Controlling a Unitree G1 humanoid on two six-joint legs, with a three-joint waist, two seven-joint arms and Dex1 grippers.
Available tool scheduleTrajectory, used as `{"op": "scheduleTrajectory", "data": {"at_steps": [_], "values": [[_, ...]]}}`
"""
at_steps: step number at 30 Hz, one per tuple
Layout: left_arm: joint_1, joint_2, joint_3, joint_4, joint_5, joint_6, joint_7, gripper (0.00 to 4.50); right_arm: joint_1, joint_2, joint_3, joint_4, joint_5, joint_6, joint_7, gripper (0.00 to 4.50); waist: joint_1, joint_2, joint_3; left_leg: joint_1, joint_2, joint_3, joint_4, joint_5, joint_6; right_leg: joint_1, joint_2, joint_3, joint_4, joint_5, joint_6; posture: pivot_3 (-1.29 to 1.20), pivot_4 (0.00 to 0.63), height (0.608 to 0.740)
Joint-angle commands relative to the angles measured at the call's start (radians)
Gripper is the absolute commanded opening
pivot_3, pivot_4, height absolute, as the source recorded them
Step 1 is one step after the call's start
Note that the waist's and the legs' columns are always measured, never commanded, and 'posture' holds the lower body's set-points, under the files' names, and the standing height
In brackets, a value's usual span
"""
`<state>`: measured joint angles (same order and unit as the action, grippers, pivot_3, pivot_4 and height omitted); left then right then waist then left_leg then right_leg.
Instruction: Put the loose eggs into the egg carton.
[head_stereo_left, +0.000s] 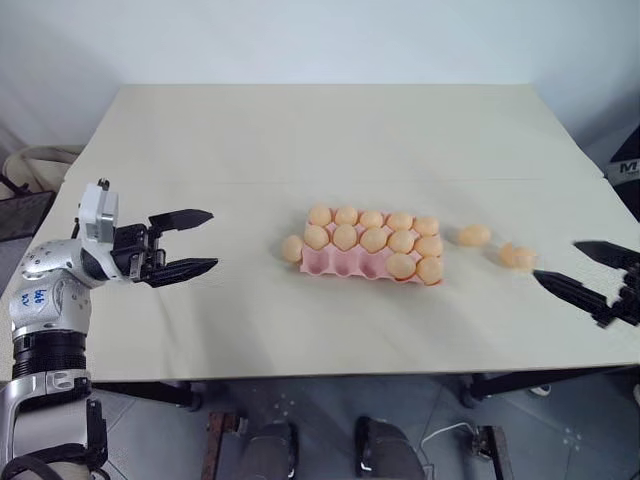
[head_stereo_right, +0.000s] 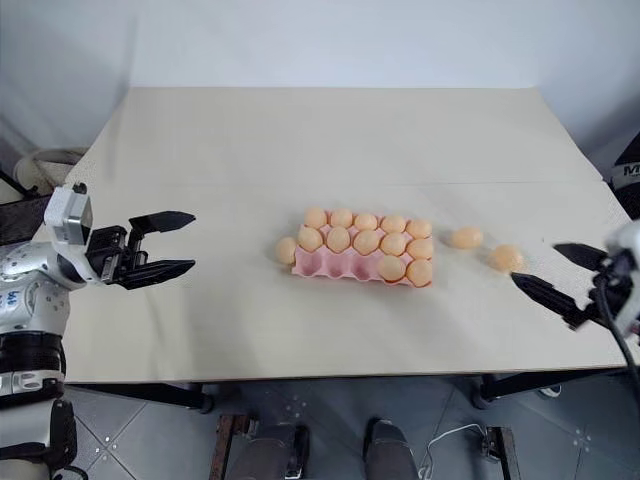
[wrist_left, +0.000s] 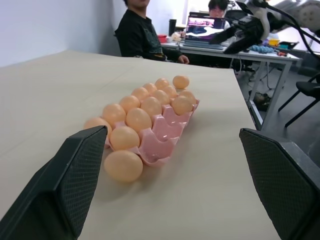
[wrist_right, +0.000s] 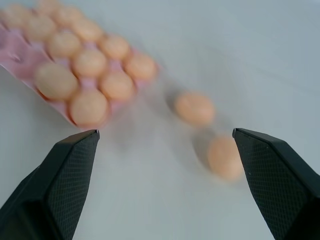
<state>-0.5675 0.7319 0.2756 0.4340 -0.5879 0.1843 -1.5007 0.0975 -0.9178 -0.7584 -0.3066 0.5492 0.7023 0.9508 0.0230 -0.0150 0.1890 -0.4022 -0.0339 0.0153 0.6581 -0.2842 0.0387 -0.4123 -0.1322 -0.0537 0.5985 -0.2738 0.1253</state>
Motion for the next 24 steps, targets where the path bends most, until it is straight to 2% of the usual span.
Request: {"op": "scheduleTrajectory", "data": {"at_steps": [1,6,11,16,24], "values": [[0.001,0.021,0.022,-0.016,-0.023,-0.017,-0.050,4.50,0.070,0.005,-0.089,0.034,-0.018,-0.089,0.046,4.48,0.001,0.000,0.000,0.001,0.000,0.000,0.000,0.000,0.000,0.000,0.000,0.000,0.000,0.001,-0.001,0.00,0.150,0.740],[-0.004,0.015,0.017,-0.015,-0.022,-0.020,-0.040,4.50,0.138,0.033,-0.115,0.129,-0.051,-0.217,0.058,4.48,0.000,0.000,0.000,0.001,0.002,-0.001,0.000,-0.001,-0.003,0.002,0.000,0.004,-0.003,0.003,-0.002,0.00,0.150,0.740],[-0.008,0.005,0.014,-0.017,-0.022,-0.024,-0.028,4.50,0.121,0.055,-0.057,0.241,-0.111,-0.325,0.003,4.48,-0.001,0.000,0.000,0.001,0.002,0.000,0.000,-0.001,-0.004,0.001,0.000,0.005,-0.003,0.003,-0.002,0.00,0.150,0.740],[0.006,-0.017,0.012,-0.043,-0.027,-0.019,-0.012,4.50,-0.029,0.098,0.041,0.376,-0.142,-0.403,-0.084,4.48,-0.008,0.000,0.000,0.002,0.002,0.000,0.000,-0.001,-0.005,0.001,0.000,0.005,-0.003,0.004,-0.003,0.00,0.150,0.740],[0.044,-0.039,0.022,-0.107,-0.043,-0.003,0.016,4.50,-0.321,0.128,0.237,0.606,-0.196,-0.402,-0.195,4.48,-0.026,0.002,0.001,0.002,0.002,0.000,0.000,0.003,-0.003,0.001,0.000,0.005,-0.002,0.004,-0.003,0.00,0.150,0.740]]}}
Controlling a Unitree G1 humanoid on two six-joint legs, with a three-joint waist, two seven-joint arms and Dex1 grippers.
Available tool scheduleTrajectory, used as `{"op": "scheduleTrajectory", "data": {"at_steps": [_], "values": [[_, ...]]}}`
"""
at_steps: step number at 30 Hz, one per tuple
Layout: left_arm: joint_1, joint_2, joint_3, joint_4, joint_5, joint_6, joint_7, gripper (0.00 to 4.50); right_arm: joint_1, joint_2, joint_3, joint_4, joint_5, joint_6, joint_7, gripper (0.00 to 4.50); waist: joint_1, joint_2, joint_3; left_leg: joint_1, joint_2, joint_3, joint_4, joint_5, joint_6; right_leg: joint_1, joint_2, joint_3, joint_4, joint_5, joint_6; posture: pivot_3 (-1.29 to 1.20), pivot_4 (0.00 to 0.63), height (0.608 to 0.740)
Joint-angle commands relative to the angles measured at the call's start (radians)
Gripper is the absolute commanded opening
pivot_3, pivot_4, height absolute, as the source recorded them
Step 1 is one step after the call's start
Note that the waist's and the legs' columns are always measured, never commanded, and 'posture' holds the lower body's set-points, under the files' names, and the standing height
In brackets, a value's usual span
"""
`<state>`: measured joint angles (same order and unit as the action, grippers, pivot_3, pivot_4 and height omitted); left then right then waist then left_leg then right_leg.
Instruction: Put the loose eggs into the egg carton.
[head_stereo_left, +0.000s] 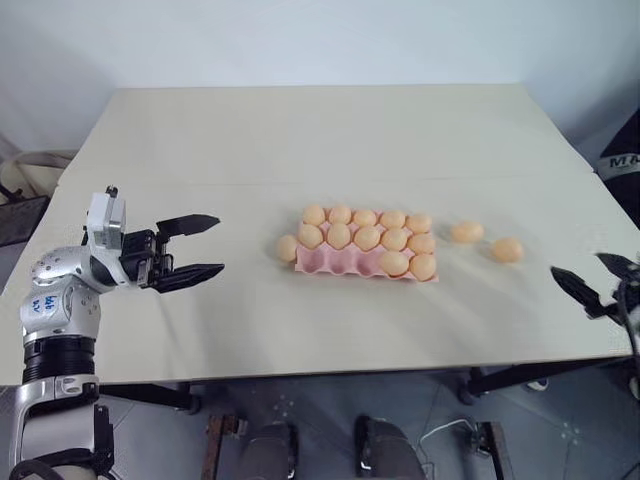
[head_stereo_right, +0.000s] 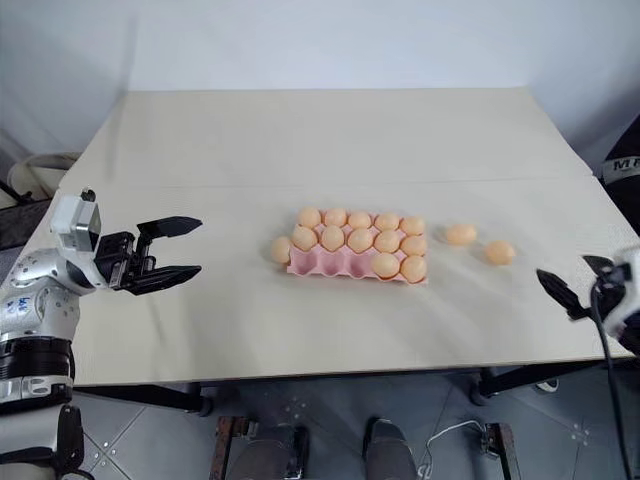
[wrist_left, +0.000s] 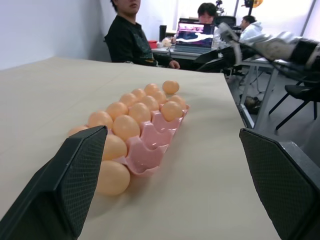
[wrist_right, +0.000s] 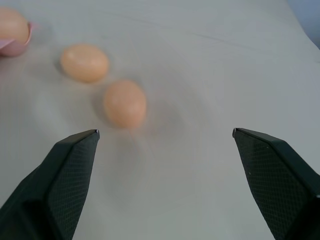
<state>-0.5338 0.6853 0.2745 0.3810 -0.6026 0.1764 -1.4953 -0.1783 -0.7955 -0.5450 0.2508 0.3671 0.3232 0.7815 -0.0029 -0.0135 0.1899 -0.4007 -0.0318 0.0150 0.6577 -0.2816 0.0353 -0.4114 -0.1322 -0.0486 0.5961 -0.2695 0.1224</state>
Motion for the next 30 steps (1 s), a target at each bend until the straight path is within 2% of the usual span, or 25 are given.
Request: {"op": "scheduleTrajectory", "data": {"at_steps": [1,5,14,20,27,30], "values": [[0.016,0.007,0.027,-0.064,-0.031,0.008,0.015,4.50,-0.077,0.011,0.039,0.074,-0.014,-0.028,-0.028,4.48,0.000,0.000,0.000,0.000,0.000,0.000,0.000,0.000,0.000,-0.001,0.000,0.000,0.000,0.000,0.000,0.00,0.150,0.740],[0.051,0.011,0.040,-0.108,-0.044,0.021,0.034,4.50,-0.194,0.035,0.104,0.182,-0.028,-0.052,-0.036,4.48,-0.003,0.001,0.001,0.000,0.000,0.000,-0.001,0.001,-0.002,-0.001,0.000,0.000,0.000,0.000,0.000,0.00,0.150,0.740],[0.104,0.012,0.061,-0.178,-0.066,0.039,0.069,4.50,-0.336,0.086,0.214,0.333,-0.073,-0.099,-0.057,4.48,-0.002,0.002,0.001,-0.001,0.001,0.001,0.000,0.002,-0.003,-0.001,0.000,-0.001,0.000,0.000,0.000,0.00,0.150,0.740],[0.114,0.009,0.067,-0.197,-0.069,0.038,0.088,4.50,-0.427,0.123,0.246,0.509,-0.126,-0.212,-0.109,4.48,-0.003,0.002,0.001,-0.001,0.001,0.001,-0.001,0.002,-0.003,-0.001,0.000,-0.001,0.000,0.000,0.000,0.00,0.150,0.740],[0.109,0.008,0.067,-0.195,-0.067,0.033,0.100,4.50,-0.472,0.122,0.260,0.622,-0.169,-0.278,-0.164,4.48,-0.008,0.002,0.001,-0.001,0.000,0.003,-0.001,0.003,-0.005,-0.002,0.001,-0.002,0.003,0.000,0.000,0.00,0.150,0.740],[0.104,0.007,0.064,-0.191,-0.065,0.030,0.106,4.50,-0.477,0.119,0.255,0.632,-0.171,-0.276,-0.179,3.89,-0.012,0.002,0.001,-0.001,0.000,0.004,-0.001,0.003,-0.005,-0.002,0.001,-0.002,0.003,0.000,0.000,0.00,0.150,0.740]]}}
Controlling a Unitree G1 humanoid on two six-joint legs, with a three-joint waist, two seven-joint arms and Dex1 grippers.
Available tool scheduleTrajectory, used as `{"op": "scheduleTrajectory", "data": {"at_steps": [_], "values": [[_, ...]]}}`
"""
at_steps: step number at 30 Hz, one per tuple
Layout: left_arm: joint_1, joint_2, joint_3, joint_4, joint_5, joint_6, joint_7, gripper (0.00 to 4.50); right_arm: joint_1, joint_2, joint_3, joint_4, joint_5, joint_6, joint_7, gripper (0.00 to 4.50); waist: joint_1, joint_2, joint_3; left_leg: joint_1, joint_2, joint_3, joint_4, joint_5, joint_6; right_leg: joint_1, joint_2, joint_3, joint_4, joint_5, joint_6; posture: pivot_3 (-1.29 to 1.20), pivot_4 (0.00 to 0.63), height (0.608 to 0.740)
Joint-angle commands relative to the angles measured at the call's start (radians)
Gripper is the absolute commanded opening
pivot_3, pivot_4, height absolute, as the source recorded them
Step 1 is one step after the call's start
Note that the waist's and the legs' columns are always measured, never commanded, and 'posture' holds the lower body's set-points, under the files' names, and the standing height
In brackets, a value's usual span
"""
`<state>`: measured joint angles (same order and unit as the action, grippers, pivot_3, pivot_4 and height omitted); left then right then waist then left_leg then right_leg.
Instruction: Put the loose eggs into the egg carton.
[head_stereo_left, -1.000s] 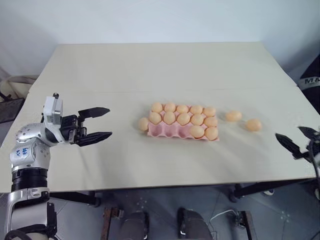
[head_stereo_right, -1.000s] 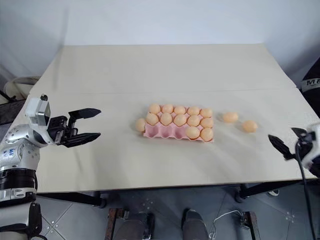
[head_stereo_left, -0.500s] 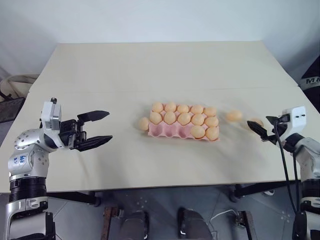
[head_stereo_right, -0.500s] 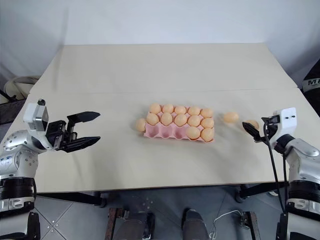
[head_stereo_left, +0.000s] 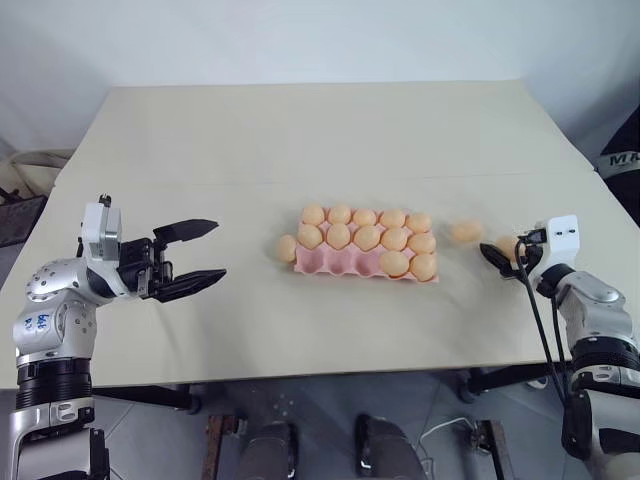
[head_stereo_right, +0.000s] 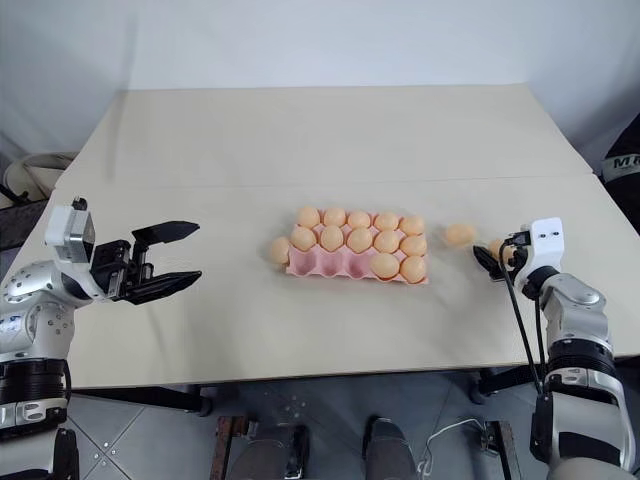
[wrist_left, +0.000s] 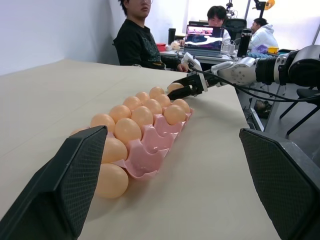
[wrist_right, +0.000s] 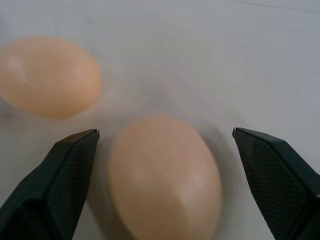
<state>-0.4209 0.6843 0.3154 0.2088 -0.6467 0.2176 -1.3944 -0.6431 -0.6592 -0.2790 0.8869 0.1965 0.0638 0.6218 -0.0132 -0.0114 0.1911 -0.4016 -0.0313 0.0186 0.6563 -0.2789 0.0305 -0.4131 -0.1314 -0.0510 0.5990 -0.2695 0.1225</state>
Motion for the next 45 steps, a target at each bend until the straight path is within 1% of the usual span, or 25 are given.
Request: {"op": "scheduleTrajectory", "data": {"at_steps": [1,5,6,7,10,15,18,20,23,26,28,31,37,41,45], "values": [[-0.009,0.006,0.022,-0.019,-0.021,-0.012,0.007,4.50,-0.007,-0.019,-0.013,-0.018,0.004,-0.009,-0.014,3.56,-0.003,0.000,0.000,0.000,0.000,0.000,0.000,0.000,0.000,0.000,0.000,0.000,0.000,0.000,0.000,0.00,0.150,0.740],[-0.019,0.004,0.018,-0.008,-0.016,-0.017,0.012,4.50,0.039,-0.025,-0.014,-0.128,0.018,0.039,0.005,2.13,-0.007,0.000,0.000,0.000,0.000,0.000,0.000,0.000,0.000,0.000,0.000,0.000,0.001,0.000,0.000,0.00,0.150,0.740],[-0.022,0.004,0.018,-0.003,-0.015,-0.018,0.011,4.50,0.061,-0.026,-0.016,-0.184,0.029,0.063,0.016,1.86,-0.008,0.000,0.000,0.000,0.000,0.000,0.000,0.000,0.000,0.000,0.000,0.000,0.001,0.000,0.000,0.00,0.150,0.740],[-0.025,0.005,0.018,0.001,-0.014,-0.018,0.011,4.50,0.085,-0.027,-0.019,-0.250,0.042,0.092,0.026,1.76,-0.009,0.000,0.000,0.000,0.000,0.000,0.000,0.000,0.000,0.000,0.000,0.000,0.001,0.000,0.000,0.00,0.150,0.740],[-0.031,0.008,0.017,0.011,-0.012,-0.021,0.007,4.50,0.148,-0.027,-0.029,-0.442,0.086,0.189,0.037,1.76,-0.011,0.000,0.000,0.000,0.000,0.000,0.000,0.000,0.000,0.000,0.000,0.000,0.001,0.000,0.000,0.00,0.150,0.740],[-0.053,0.010,0.008,0.039,-0.006,-0.025,-0.004,4.50,0.269,-0.034,-0.011,-0.945,0.220,0.480,0.032,1.76,-0.013,0.001,0.000,0.000,0.001,0.000,0.000,-0.001,0.001,-0.001,0.000,0.001,0.003,0.000,0.000,0.00,0.150,0.740],[-0.068,0.007,-0.001,0.055,-0.002,-0.029,-0.012,4.50,0.248,0.006,0.022,-1.180,0.316,0.658,-0.038,1.76,-0.014,0.001,0.000,0.000,0.002,0.000,0.000,-0.003,0.004,-0.002,0.000,0.002,0.004,0.000,0.000,0.00,0.150,0.740],[-0.078,0.003,-0.006,0.064,-0.001,-0.031,-0.018,4.50,0.209,0.051,0.061,-1.271,0.357,0.747,-0.088,1.76,-0.014,0.001,0.000,0.001,0.002,0.000,0.000,-0.003,0.003,-0.002,0.000,0.002,0.002,0.000,-0.001,0.00,0.150,0.740],[-0.089,0.002,-0.014,0.076,0.001,-0.035,-0.026,4.50,0.140,0.113,0.139,-1.318,0.352,0.786,-0.137,1.76,-0.012,0.001,0.000,0.001,0.003,-0.002,0.000,-0.002,0.003,-0.002,0.000,0.003,0.002,0.001,-0.003,0.00,0.150,0.740],[-0.096,0.001,-0.017,0.083,0.002,-0.040,-0.028,4.50,0.079,0.163,0.202,-1.298,0.321,0.809,-0.187,1.76,-0.011,0.001,0.000,0.000,0.002,-0.002,0.000,-0.002,0.003,-0.002,0.000,0.003,0.001,0.001,-0.003,0.00,0.150,0.740],[-0.098,0.001,-0.017,0.083,0.003,-0.042,-0.027,4.50,0.072,0.163,0.268,-1.283,0.280,0.794,-0.181,1.76,-0.007,0.001,0.000,-0.002,0.002,-0.003,0.000,-0.001,0.003,-0.003,-0.001,0.002,0.002,0.001,-0.003,0.00,0.150,0.740],[-0.090,0.004,-0.012,0.073,0.001,-0.042,-0.023,4.50,0.100,0.146,0.373,-1.266,0.213,0.735,-0.143,1.76,-0.006,0.000,0.000,-0.002,0.002,-0.003,0.000,-0.002,0.002,-0.004,-0.001,0.001,0.003,0.001,-0.003,0.00,0.150,0.740],[-0.065,0.007,0.000,0.050,-0.005,-0.040,-0.010,4.50,0.108,0.170,0.443,-1.223,0.160,0.689,-0.123,1.76,-0.006,0.000,0.000,-0.003,0.001,0.005,-0.002,-0.003,0.002,-0.010,0.000,-0.004,0.007,0.001,-0.002,0.00,0.150,0.740],[-0.053,0.005,0.004,0.038,-0.008,-0.039,-0.001,4.50,0.093,0.184,0.460,-1.196,0.136,0.680,-0.117,1.76,-0.009,0.000,0.000,-0.003,0.001,0.015,-0.001,-0.004,0.004,-0.013,-0.001,-0.013,0.009,0.002,-0.001,0.00,0.150,0.740],[-0.047,0.003,0.003,0.030,-0.012,-0.038,0.008,4.50,0.091,0.189,0.478,-1.192,0.125,0.676,-0.096,1.76,-0.012,0.000,0.000,-0.003,0.002,0.020,0.002,-0.005,0.007,-0.013,-0.002,-0.014,0.009,0.002,-0.001,0.00,0.150,0.740]]}}
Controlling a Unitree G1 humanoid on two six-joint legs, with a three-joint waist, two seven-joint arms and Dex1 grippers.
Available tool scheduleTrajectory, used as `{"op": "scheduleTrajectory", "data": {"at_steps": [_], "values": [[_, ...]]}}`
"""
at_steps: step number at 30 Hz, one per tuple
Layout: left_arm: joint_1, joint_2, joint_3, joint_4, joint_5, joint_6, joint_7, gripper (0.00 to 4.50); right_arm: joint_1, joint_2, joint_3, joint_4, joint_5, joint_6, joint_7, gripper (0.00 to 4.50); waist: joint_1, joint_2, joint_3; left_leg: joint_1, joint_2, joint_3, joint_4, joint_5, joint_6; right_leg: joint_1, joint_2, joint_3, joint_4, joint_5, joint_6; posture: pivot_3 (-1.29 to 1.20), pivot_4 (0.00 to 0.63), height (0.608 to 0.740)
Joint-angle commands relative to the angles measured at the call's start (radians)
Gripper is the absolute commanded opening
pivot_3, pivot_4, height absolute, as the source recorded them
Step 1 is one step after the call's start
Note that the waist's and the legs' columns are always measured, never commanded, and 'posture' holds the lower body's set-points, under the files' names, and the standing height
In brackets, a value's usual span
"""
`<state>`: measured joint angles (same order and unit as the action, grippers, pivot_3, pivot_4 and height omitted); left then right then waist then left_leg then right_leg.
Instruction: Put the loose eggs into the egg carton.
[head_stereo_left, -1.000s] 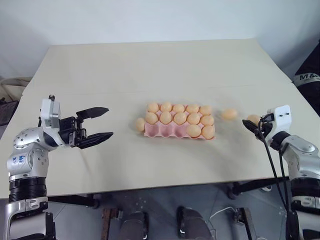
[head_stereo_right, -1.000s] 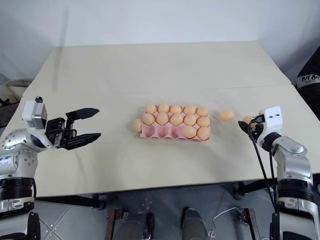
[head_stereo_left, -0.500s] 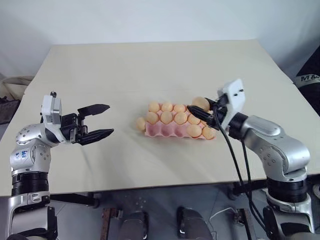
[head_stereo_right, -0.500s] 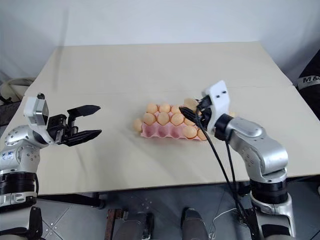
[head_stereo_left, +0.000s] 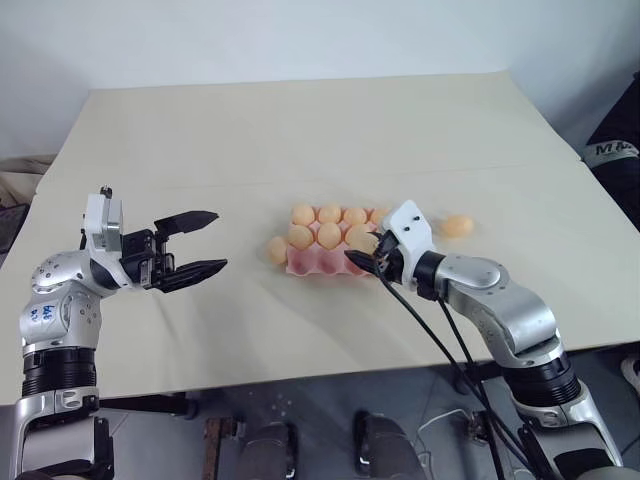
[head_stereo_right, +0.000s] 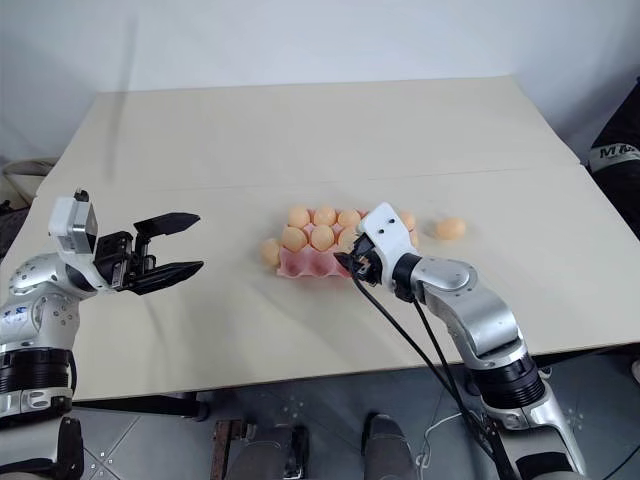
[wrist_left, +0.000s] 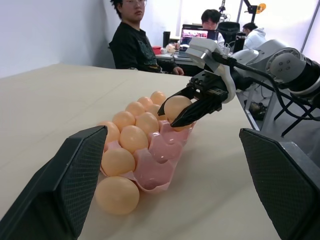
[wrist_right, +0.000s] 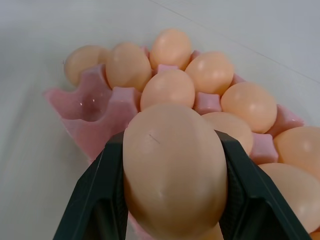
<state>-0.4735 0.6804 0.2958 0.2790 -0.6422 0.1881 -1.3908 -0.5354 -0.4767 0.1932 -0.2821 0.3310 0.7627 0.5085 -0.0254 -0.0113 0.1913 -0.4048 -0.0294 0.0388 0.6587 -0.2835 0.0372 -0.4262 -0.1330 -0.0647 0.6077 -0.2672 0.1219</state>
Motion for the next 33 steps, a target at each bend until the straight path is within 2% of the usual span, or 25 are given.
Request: {"op": "scheduleTrajectory", "data": {"at_steps": [1,2,10,18,20,24,29,33], "values": [[0.007,0.006,0.023,-0.041,-0.016,-0.009,0.005,4.50,-0.017,0.010,0.008,-0.025,-0.010,-0.021,0.021,1.76,0.000,0.000,0.000,0.000,0.000,0.000,0.000,0.000,0.000,0.000,0.000,0.000,0.000,0.000,0.000,0.00,0.150,0.740],[0.007,0.005,0.022,-0.040,-0.016,-0.010,0.005,4.50,-0.018,0.011,0.010,-0.028,-0.011,-0.021,0.026,1.76,0.000,0.000,0.000,0.000,0.000,0.000,0.001,0.000,0.000,0.000,-0.001,0.000,0.000,0.000,0.000,0.00,0.150,0.740],[0.005,-0.001,0.020,-0.036,-0.015,-0.017,0.008,4.50,-0.022,0.019,0.002,-0.045,-0.006,-0.024,0.041,4.37,0.000,0.000,0.000,0.000,0.004,0.000,0.001,0.000,0.000,-0.001,-0.002,0.001,0.001,0.002,-0.003,0.00,0.150,0.740],[0.008,-0.004,0.022,-0.037,-0.016,-0.022,0.007,4.50,-0.022,-0.015,-0.057,-0.095,0.033,-0.001,0.076,4.44,0.000,0.000,0.000,0.000,0.006,0.000,0.001,-0.001,-0.002,-0.002,-0.001,0.000,0.001,0.002,-0.003,0.00,0.150,0.740],[0.007,-0.004,0.022,-0.035,-0.017,-0.023,0.006,4.50,-0.016,-0.041,-0.114,-0.127,0.078,0.014,0.104,4.44,0.001,0.000,0.000,0.000,0.006,0.001,0.001,-0.001,-0.002,-0.002,-0.001,0.000,0.000,0.002,-0.003,0.00,0.150,0.740],[0.002,-0.003,0.021,-0.026,-0.016,-0.026,0.002,4.50,-0.006,-0.137,-0.325,-0.130,0.186,0.032,0.156,4.44,0.009,0.000,0.000,0.000,0.006,0.001,0.001,-0.001,-0.002,-0.001,-0.001,0.000,-0.002,0.002,-0.003,0.00,0.150,0.740],[-0.005,-0.004,0.017,-0.016,-0.014,-0.028,-0.001,4.50,0.111,-0.291,-0.493,-0.035,0.151,-0.095,0.242,4.44,0.027,-0.001,0.000,0.000,0.007,0.002,0.001,-0.003,-0.002,-0.001,0.000,-0.001,-0.003,0.002,-0.003,0.00,0.150,0.740],[-0.020,-0.009,0.008,-0.002,-0.009,-0.031,-0.004,4.50,0.191,-0.340,-0.579,0.079,0.119,-0.218,0.271,4.44,0.027,-0.001,0.000,0.000,0.006,0.007,0.001,-0.003,-0.001,0.000,0.001,0.000,-0.005,0.002,-0.002,0.00,0.150,0.740]]}}
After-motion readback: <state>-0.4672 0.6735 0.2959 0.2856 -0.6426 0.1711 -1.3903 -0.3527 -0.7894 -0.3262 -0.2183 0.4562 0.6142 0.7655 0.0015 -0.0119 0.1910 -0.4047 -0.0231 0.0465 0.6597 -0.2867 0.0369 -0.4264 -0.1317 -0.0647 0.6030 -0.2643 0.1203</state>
